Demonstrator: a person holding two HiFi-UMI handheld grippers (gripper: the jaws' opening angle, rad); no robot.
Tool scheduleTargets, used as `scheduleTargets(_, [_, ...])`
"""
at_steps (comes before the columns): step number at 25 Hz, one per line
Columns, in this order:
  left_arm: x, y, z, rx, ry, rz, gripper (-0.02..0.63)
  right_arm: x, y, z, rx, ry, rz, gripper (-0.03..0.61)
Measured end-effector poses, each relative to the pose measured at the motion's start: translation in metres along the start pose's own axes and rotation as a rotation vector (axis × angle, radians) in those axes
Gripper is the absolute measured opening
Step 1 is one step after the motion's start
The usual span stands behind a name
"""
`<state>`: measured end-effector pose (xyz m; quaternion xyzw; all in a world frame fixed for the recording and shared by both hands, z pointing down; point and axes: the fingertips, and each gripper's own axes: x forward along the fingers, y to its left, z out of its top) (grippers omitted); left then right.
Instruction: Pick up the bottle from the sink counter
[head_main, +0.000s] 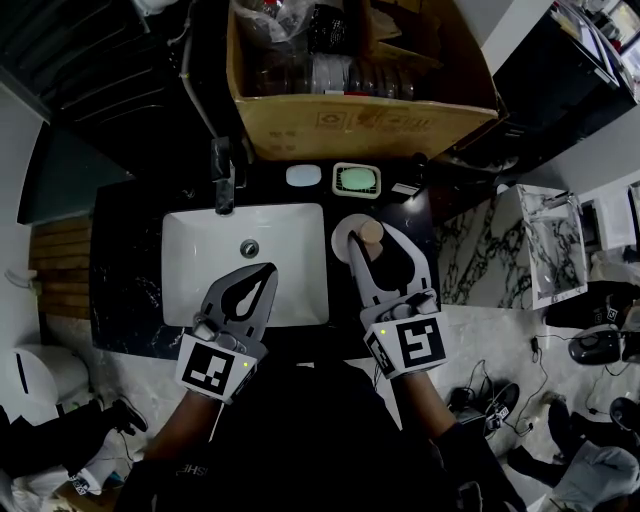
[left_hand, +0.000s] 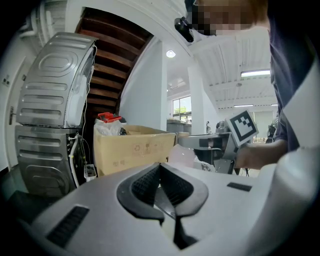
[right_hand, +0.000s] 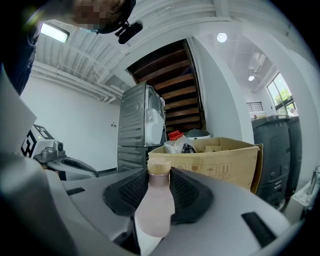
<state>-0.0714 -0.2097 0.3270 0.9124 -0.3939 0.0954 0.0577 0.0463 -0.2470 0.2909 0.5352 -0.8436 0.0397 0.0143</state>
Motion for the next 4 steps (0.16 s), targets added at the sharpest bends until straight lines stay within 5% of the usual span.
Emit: scheduleTargets(4, [0.0013, 0.0010, 0.0038, -0.015, -0.025, 0.009, 0.008, 0.0014, -0.0007, -0.0003, 0.000, -0.002, 0.002, 0.146])
